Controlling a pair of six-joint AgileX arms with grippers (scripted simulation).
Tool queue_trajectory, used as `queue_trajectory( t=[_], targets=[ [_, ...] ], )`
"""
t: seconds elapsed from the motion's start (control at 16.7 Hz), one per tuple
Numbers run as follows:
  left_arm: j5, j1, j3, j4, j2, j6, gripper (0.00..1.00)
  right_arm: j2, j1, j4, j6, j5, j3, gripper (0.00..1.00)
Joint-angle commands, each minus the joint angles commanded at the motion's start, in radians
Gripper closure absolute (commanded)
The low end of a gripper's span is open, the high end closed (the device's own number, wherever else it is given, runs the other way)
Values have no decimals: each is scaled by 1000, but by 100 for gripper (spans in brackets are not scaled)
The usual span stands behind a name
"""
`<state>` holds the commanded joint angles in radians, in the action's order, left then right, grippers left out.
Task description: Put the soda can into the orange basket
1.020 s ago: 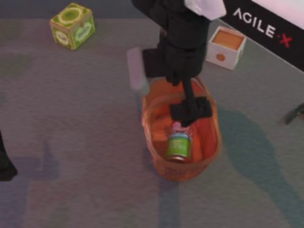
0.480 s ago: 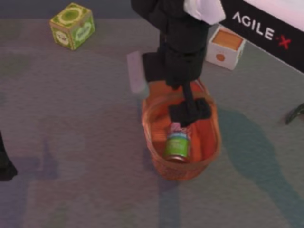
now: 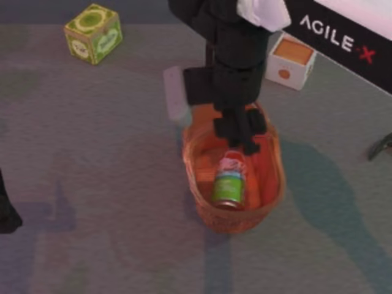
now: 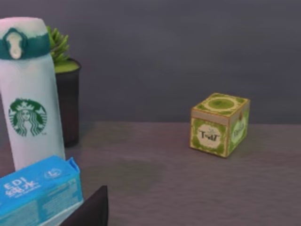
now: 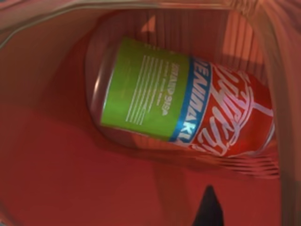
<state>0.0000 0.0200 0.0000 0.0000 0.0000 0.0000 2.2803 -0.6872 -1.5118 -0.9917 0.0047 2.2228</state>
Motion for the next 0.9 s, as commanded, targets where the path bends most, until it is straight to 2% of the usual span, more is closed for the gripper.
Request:
queue_trajectory(
  t=[0.12,0.18,0.9],
  targets=[
    [0,0,0,0,0,0,0,0,0,0,0,0,0,98],
    [0,0,0,0,0,0,0,0,0,0,0,0,0,100],
    [0,0,0,0,0,0,0,0,0,0,0,0,0,100]
  ],
)
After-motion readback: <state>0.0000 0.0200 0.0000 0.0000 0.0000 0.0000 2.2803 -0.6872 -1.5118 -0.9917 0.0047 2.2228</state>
